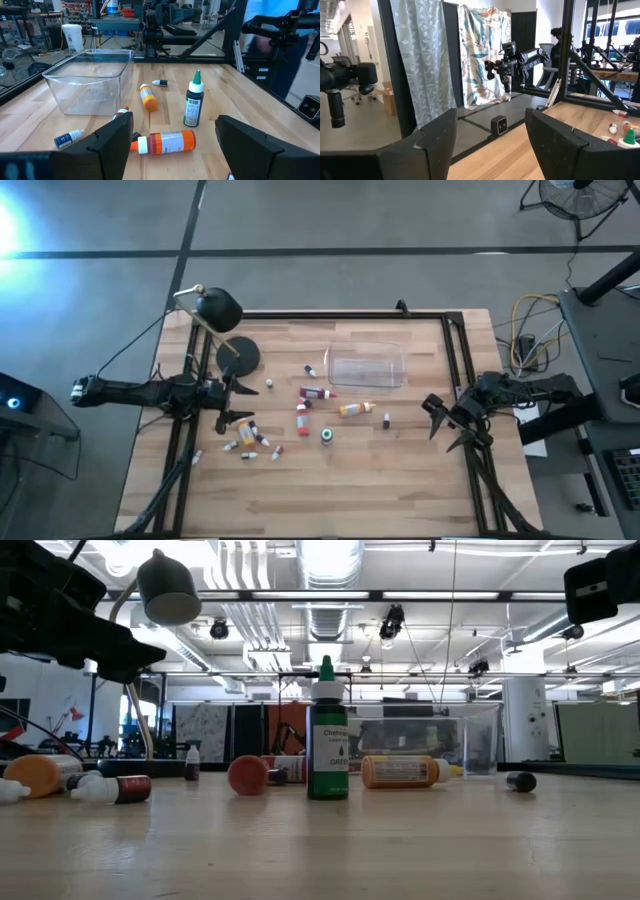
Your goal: Pick & Place food coloring
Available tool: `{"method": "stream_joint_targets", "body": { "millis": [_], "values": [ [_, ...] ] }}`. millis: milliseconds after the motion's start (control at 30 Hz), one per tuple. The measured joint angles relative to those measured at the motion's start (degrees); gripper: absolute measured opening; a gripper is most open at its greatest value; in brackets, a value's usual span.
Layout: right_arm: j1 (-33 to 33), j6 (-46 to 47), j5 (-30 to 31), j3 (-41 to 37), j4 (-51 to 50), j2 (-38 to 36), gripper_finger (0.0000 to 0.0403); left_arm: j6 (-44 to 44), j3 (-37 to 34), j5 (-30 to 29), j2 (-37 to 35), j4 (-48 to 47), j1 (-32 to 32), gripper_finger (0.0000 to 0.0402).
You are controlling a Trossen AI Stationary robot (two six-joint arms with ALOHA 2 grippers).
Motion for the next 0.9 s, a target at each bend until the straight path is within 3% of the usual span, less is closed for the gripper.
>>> {"method": "stream_joint_targets", "body": {
  "millis": [500,567,700,900],
  "values": [
    [0.0,-1.29,0.17,0.0,0.08,0.0,0.0226,0.0,0.0,0.0,0.0,0.01,0.0,0.0257],
    [0.04,-2.6,2.54,0.0,0.89,0.04,0.0226,0.0,0.0,0.02,-0.02,0.02,0.0,0.0257],
    [0.16,17.37,15.76,0.09,-7.75,3.12,0.0226,0.0,0.02,0.0,-0.02,0.02,-0.01,0.0257],
    [0.16,34.18,22.79,0.17,-4.29,15.81,0.0226,0.0,0.02,-0.12,0.17,0.1,-0.02,0.0257]
  ]
}}
